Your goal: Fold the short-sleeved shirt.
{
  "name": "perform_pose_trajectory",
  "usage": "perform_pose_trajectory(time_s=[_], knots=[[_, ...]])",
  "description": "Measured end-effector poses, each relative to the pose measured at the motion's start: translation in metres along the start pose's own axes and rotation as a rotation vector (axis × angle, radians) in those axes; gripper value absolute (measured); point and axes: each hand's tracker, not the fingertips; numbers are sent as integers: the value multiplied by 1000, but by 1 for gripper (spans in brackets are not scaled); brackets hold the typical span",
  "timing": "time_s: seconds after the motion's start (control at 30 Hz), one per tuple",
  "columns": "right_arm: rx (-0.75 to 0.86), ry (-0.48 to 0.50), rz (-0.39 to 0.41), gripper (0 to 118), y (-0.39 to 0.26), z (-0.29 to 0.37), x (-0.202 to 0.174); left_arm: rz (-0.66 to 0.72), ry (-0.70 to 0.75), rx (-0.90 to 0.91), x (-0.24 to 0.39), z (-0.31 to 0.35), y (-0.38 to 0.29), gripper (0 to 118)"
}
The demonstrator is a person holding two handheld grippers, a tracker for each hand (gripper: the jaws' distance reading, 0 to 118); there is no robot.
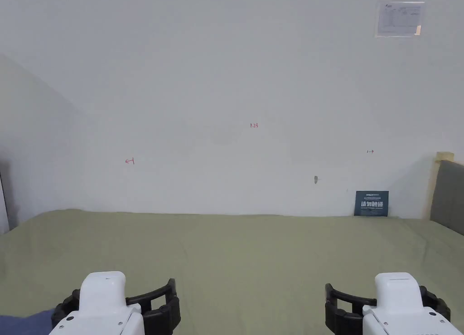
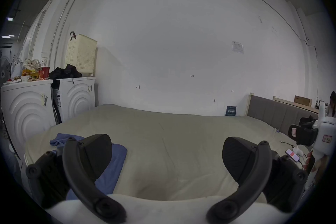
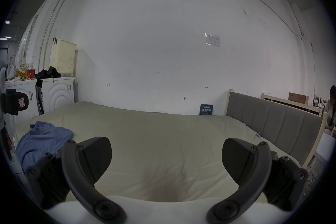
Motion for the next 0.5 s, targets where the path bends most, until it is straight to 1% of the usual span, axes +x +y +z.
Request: perform_pose_trajectory(time_s=[0.5], knots=[[10,10,5,118,4,1,-1,-27,-18,13,7,2,6,118]])
